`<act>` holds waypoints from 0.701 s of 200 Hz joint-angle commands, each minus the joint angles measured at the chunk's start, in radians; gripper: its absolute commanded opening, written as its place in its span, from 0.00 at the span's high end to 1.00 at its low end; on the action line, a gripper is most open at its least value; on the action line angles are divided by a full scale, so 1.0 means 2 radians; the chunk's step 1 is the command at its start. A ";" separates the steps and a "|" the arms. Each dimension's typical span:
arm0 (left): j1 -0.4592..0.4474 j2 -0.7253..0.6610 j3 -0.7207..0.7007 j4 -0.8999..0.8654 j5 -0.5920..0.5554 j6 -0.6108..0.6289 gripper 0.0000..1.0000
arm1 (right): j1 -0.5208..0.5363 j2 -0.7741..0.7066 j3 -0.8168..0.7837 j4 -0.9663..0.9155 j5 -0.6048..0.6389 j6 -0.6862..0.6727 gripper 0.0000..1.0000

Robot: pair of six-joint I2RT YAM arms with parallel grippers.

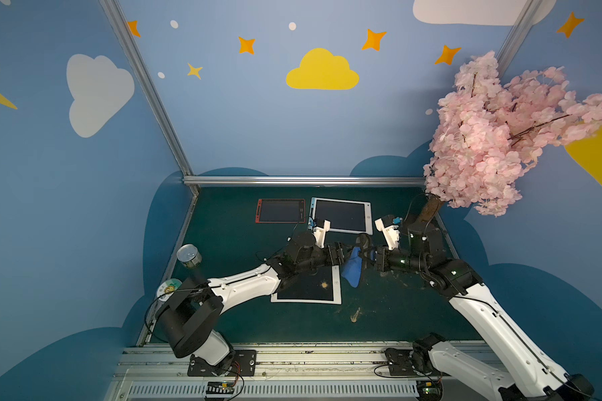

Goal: Wipe the drawing tablet
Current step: Adjust the cleaning item.

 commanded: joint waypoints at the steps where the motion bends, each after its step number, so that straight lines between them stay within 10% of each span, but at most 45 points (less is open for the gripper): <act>1: -0.003 0.019 0.012 0.049 0.025 -0.045 0.17 | -0.009 -0.007 0.007 0.021 -0.038 0.014 1.00; 140: -0.053 0.001 0.006 0.199 0.057 -0.174 0.19 | -0.102 -0.012 -0.043 0.064 -0.088 0.070 1.00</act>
